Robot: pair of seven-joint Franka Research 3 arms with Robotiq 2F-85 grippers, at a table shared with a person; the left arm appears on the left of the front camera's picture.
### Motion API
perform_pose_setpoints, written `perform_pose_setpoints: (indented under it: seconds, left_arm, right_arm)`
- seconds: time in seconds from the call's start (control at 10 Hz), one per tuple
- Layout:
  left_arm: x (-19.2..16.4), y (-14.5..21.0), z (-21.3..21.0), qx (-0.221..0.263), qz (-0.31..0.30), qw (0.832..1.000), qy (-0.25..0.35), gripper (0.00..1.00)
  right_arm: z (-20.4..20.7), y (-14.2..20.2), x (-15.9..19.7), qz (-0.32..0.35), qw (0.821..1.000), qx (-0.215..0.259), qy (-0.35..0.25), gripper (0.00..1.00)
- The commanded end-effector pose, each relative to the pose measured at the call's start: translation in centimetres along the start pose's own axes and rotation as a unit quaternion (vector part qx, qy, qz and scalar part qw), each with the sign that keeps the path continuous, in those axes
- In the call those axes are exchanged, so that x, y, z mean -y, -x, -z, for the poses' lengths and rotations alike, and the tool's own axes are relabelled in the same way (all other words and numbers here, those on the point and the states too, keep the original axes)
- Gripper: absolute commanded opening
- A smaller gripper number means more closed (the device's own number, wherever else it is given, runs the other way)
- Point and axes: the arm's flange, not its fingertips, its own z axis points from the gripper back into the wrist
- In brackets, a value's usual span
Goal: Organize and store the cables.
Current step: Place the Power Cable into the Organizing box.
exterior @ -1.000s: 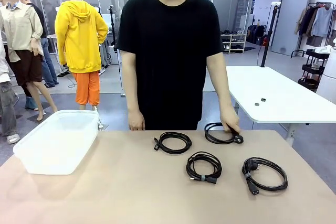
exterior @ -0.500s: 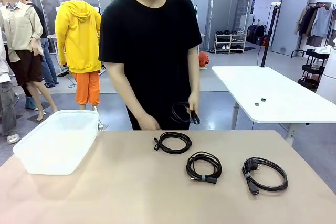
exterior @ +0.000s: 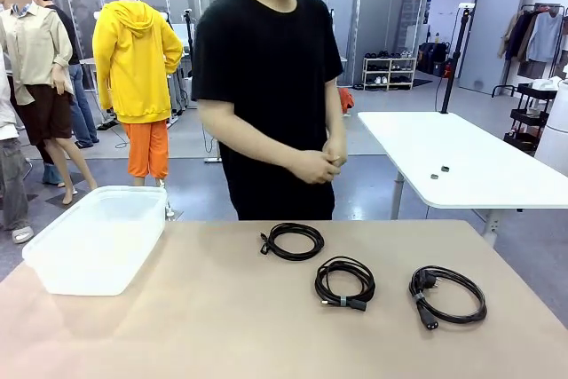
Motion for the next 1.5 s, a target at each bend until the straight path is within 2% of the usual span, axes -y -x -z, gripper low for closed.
perform_pose_setpoints:
  seconds: [0.0, 1.1, 1.3, 1.4]
  left_arm:
    - [-0.2, -0.1, -0.2, 0.006, 0.009, 1.000, 0.007, 1.00]
    - [-0.2, -0.1, -0.2, 0.006, 0.009, 1.000, 0.007, 1.00]
    - [-0.2, -0.1, -0.2, 0.006, 0.009, 1.000, 0.007, 1.00]
    - [-0.2, -0.1, -0.2, 0.006, 0.009, 1.000, 0.007, 1.00]
  right_arm:
    - [0.0, 0.0, 0.1, -0.009, 1.000, 0.004, -0.004, 1.00]
    - [0.1, 0.0, 0.0, -0.001, 1.000, -0.001, 0.000, 1.00]
    - [2.0, -3.5, -0.4, 0.058, 0.996, -0.073, 0.003, 1.00]
    - [2.8, -5.4, -1.1, 0.064, 0.992, -0.108, 0.003, 1.00]
